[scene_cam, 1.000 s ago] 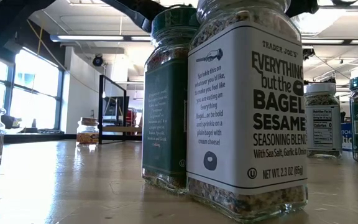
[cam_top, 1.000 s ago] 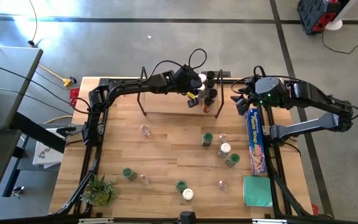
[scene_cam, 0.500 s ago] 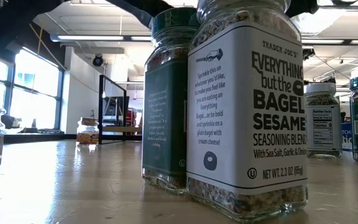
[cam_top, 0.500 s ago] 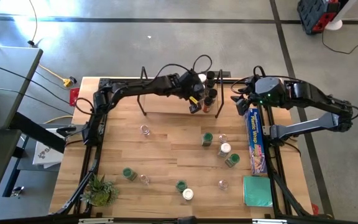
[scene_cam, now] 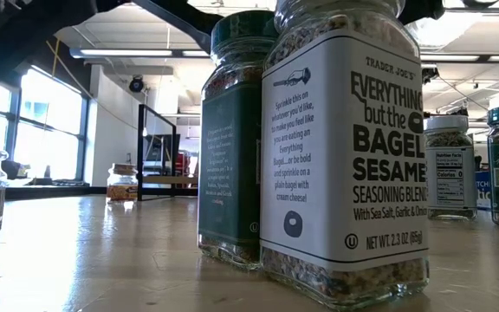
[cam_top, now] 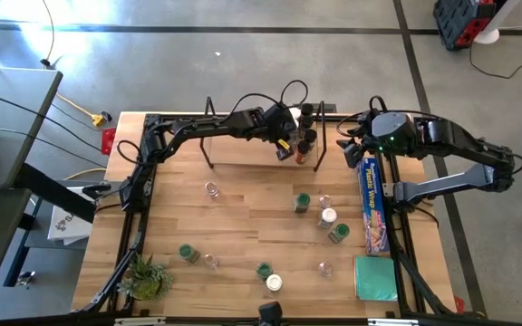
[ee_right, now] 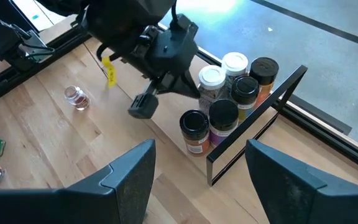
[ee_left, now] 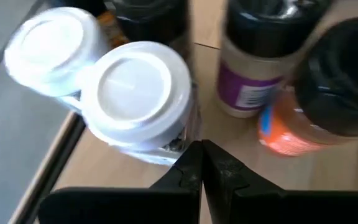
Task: Shelf spices
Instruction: Put the white seasoning bottle on the shelf aligned with the other white seasoning bottles
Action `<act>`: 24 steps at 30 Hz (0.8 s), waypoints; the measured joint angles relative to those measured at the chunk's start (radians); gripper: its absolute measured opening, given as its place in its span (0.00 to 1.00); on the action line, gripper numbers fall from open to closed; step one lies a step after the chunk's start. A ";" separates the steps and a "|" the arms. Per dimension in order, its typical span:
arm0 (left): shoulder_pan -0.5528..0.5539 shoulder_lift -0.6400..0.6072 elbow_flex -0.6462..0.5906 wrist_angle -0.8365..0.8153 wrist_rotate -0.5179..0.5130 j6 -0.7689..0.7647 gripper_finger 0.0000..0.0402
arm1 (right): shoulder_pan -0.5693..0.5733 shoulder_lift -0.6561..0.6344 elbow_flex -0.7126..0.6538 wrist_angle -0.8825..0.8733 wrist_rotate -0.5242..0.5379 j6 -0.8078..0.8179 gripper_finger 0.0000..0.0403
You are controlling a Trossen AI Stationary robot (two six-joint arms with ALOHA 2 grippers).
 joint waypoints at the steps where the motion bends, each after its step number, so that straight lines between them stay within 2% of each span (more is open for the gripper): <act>1: 0.003 0.000 0.000 0.002 -0.010 0.000 0.01 | 0.000 0.000 0.000 0.000 0.000 0.000 0.60; 7: 0.018 0.000 0.000 -0.005 -0.012 -0.019 0.01 | 0.000 0.000 0.000 0.000 0.000 0.000 0.60; 13: 0.012 -0.030 0.003 -0.117 -0.005 -0.081 0.01 | 0.000 0.000 0.000 0.000 0.000 0.000 0.60; 16: 0.015 -0.036 0.003 -0.158 -0.056 -0.149 0.01 | 0.000 0.000 0.000 0.000 0.000 0.000 0.60; 18: 0.026 -0.034 0.003 -0.152 -0.073 -0.182 0.01 | 0.000 0.000 0.000 0.000 0.000 -0.001 0.60; 24: 0.052 -0.017 0.004 -0.059 -0.033 -0.236 0.01 | 0.000 0.000 0.000 0.000 0.000 -0.004 0.60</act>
